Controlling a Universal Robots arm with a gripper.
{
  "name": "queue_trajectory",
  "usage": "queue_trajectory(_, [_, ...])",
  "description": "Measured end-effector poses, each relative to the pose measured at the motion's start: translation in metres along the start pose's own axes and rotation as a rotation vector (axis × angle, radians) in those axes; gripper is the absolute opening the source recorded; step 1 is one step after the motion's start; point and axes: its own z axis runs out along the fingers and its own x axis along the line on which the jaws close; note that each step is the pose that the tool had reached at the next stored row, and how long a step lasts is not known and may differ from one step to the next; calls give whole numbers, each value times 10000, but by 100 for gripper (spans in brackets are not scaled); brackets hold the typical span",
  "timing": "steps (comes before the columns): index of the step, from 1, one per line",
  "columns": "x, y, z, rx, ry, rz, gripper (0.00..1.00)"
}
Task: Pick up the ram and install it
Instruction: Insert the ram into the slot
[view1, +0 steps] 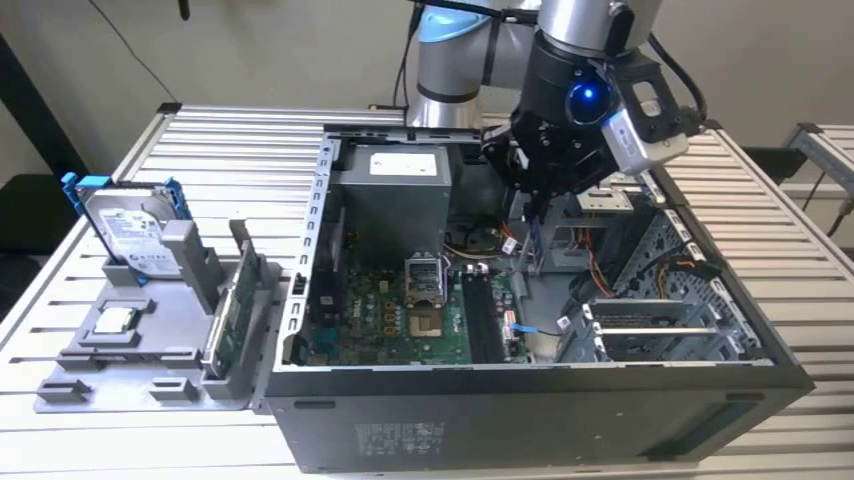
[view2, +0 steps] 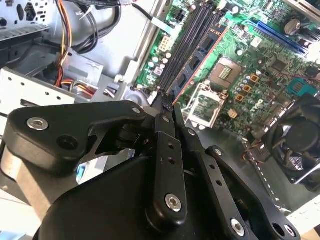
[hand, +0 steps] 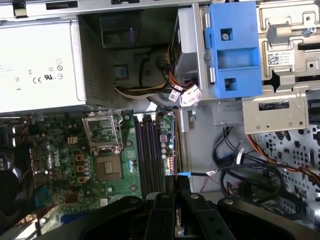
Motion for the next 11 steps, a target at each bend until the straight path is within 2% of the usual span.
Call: queue_trajectory(11, [-10, -2, 87, -2, 1, -4, 14])
